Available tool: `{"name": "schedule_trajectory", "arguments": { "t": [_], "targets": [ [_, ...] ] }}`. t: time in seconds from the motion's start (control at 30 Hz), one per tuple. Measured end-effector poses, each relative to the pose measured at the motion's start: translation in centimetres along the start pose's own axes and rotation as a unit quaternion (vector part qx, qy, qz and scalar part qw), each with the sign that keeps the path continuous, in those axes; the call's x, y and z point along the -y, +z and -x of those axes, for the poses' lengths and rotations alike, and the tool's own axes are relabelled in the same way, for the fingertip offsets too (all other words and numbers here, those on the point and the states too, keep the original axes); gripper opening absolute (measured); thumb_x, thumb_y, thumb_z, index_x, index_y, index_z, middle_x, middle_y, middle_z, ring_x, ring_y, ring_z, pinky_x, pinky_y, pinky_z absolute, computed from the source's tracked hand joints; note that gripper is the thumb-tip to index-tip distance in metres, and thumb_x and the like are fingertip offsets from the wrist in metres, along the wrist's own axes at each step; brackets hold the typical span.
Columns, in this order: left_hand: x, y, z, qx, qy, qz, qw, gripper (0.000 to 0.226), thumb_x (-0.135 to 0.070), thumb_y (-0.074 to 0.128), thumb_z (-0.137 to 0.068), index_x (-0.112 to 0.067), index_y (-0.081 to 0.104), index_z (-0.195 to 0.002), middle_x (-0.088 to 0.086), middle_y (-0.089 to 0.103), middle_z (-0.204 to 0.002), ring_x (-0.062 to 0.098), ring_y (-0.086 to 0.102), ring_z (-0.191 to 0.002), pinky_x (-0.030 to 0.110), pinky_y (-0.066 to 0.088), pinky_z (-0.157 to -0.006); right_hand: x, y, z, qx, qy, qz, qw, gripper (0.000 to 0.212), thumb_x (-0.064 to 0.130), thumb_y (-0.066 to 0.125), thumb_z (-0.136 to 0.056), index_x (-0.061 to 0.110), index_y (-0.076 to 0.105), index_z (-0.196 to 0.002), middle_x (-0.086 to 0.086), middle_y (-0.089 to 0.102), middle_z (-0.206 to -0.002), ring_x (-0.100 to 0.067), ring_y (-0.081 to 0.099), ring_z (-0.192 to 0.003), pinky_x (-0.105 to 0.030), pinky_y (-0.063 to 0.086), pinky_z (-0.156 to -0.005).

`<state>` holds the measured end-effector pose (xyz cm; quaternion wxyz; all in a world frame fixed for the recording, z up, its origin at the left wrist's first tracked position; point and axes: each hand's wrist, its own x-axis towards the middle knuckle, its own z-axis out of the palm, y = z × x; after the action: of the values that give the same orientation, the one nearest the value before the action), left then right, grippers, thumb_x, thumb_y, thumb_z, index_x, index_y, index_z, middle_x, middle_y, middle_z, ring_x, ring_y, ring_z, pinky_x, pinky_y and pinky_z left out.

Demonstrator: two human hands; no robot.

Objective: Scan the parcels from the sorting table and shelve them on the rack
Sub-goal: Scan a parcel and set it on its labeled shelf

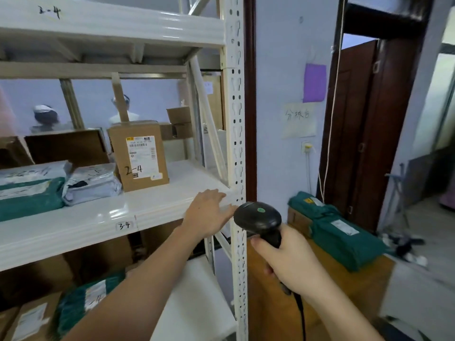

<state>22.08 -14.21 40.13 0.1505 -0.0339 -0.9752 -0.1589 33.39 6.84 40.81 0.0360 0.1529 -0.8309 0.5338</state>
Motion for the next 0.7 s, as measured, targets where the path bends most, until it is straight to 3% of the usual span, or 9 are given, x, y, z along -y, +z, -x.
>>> {"name": "schedule_trajectory", "arguments": {
  "t": [0.07,0.23,0.4,0.5,0.7],
  "targets": [
    [-1.8,1.3,0.4,0.008,0.026,0.009,1.0,0.066,-0.061,0.051,-0.103,-0.021,0.048,-0.156,0.005,0.048,-0.161,0.025,0.041,-0.148,0.042,0.031,-0.124,-0.9,-1.3,1.3,-0.019,0.008,0.013,1.0,0.007,0.025,0.063,-0.093,0.021,0.06,-0.088,0.0,0.064,-0.061,-0.007,0.063,-0.051,-0.019,0.049,-0.051],
    [-7.1,4.7,0.1,0.059,0.064,0.016,0.996,0.069,-0.056,0.054,-0.104,-0.019,0.041,-0.16,0.006,0.036,-0.17,0.025,0.034,-0.156,0.042,0.028,-0.126,-3.5,-5.6,3.4,-0.046,0.038,0.01,0.998,0.009,0.024,0.065,-0.092,0.019,0.06,-0.087,0.009,0.061,-0.053,-0.008,0.063,-0.048,-0.019,0.048,-0.048],
    [-12.7,9.8,-1.7,0.087,0.057,0.045,0.994,0.077,-0.07,0.048,-0.1,-0.025,0.039,-0.161,0.001,0.037,-0.169,0.024,0.035,-0.156,0.046,0.031,-0.127,-7.4,-11.8,4.6,-0.061,0.055,0.029,0.996,0.01,0.024,0.065,-0.092,0.017,0.059,-0.088,0.01,0.058,-0.052,-0.011,0.062,-0.05,-0.02,0.047,-0.048],
    [-16.4,12.9,-2.9,0.113,0.054,0.06,0.99,0.075,-0.067,0.051,-0.101,-0.024,0.041,-0.161,0.002,0.038,-0.168,0.025,0.037,-0.154,0.047,0.033,-0.126,-10.1,-15.7,5.0,-0.081,0.069,0.04,0.994,0.009,0.024,0.066,-0.091,0.021,0.059,-0.086,0.009,0.058,-0.051,-0.01,0.061,-0.049,-0.022,0.046,-0.046],
    [-21.6,18.7,-5.5,0.145,0.047,0.067,0.986,0.074,-0.066,0.051,-0.101,-0.021,0.043,-0.159,0.004,0.045,-0.164,0.025,0.044,-0.149,0.043,0.037,-0.123,-15.8,-21.6,4.4,-0.099,0.098,0.043,0.989,0.009,0.035,0.066,-0.083,0.031,0.058,-0.081,0.004,0.064,-0.061,-0.019,0.066,-0.06,-0.039,0.055,-0.058]
  ]
}}
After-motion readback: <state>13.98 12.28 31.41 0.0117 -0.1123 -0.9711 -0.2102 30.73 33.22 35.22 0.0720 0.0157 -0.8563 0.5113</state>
